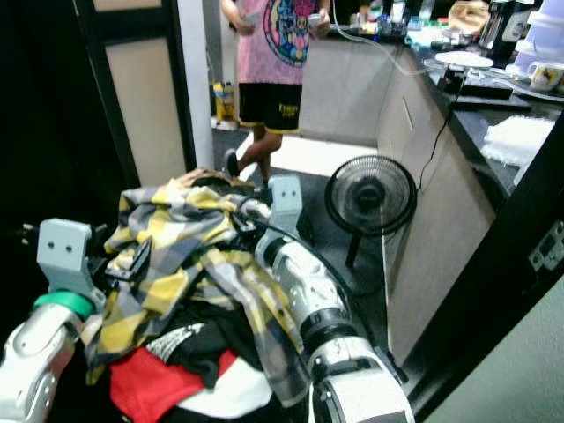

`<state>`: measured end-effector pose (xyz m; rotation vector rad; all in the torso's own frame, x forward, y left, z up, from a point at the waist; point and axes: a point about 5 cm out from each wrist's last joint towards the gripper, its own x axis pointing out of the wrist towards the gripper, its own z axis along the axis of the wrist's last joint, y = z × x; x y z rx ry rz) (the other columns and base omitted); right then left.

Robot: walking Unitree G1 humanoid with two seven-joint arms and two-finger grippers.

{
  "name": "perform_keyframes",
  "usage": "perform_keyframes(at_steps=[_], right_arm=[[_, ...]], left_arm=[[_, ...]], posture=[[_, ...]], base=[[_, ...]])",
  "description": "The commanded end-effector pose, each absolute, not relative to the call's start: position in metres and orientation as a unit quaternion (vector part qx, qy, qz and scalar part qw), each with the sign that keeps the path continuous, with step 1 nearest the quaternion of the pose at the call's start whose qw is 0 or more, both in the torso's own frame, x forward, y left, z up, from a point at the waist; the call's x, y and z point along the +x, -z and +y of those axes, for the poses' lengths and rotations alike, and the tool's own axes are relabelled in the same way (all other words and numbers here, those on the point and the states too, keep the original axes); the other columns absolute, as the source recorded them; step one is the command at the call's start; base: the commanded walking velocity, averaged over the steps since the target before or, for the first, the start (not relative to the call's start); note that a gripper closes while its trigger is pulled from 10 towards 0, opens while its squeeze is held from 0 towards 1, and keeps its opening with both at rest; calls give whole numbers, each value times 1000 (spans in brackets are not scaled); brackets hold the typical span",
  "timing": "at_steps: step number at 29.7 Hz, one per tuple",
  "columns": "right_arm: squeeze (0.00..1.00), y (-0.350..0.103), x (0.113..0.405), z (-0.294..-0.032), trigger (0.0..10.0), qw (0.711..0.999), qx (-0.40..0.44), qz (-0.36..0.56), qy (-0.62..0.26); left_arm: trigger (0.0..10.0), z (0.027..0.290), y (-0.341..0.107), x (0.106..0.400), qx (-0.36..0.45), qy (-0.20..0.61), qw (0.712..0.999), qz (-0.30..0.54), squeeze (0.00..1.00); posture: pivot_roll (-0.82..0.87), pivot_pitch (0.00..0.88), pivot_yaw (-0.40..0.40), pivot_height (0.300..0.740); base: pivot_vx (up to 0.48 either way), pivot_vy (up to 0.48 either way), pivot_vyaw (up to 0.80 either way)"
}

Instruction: Clothes washing

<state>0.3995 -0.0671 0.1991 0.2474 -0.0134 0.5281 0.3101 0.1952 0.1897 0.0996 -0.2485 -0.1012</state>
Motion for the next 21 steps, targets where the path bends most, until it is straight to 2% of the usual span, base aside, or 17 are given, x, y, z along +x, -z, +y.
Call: perform_keyframes(at_steps=[1, 3, 5, 6, 7, 10, 14, 17, 18, 21], right_arm=[[1000, -209, 402, -64, 10000, 956, 135, -21, -259], [1000, -223, 402, -47, 10000, 940, 187, -33, -284], [1000, -227, 398, -32, 10000, 925, 190, -42, -325], [1000, -226, 389, -16, 10000, 892, 232, -49, -384], [1000, -226, 389, -16, 10000, 892, 232, -49, -384], [1000, -216, 379, 1, 10000, 868, 238, -47, -432], [1000, -202, 368, 17, 10000, 857, 224, -26, -464], [1000, -194, 365, 25, 10000, 865, 201, -3, -460], [55, -191, 366, 26, 10000, 878, 181, 6, -443], [0, -190, 373, 20, 10000, 900, 191, 15, -392]], left_arm=[[10000, 198, -185, 308, 51, 48, 991, -111, 0], [10000, 205, -187, 302, 44, 31, 992, -116, 0], [10000, 209, -185, 297, 45, 21, 992, -116, 0], [10000, 210, -183, 294, 42, 16, 993, -113, 0], [10000, 210, -183, 294, 42, 16, 993, -113, 0], [10000, 210, -181, 292, 42, 13, 993, -109, 0], [10000, 209, -180, 291, 43, 14, 993, -108, 0], [10000, 208, -181, 292, 43, 19, 993, -105, 0], [10000, 208, -181, 292, 43, 22, 993, -104, 0], [10000, 208, -182, 290, 42, 25, 994, -101, 0]], posture=[[103, 40, 33, 740], [105, 48, 26, 740], [106, 53, 22, 740], [108, 58, 12, 740], [108, 58, 12, 740], [113, 62, 5, 740], [115, 66, 5, 740], [117, 78, 9, 740], [117, 78, 9, 740], [126, 86, 15, 740]], base=[[0, 0, 0], [0, 0, 0], [0, 0, 0], [0, 0, 0], [0, 0, 0], [0, 0, 0], [0, 0, 0], [0, 0, 0], [0, 0, 0], [0, 0, 0]])
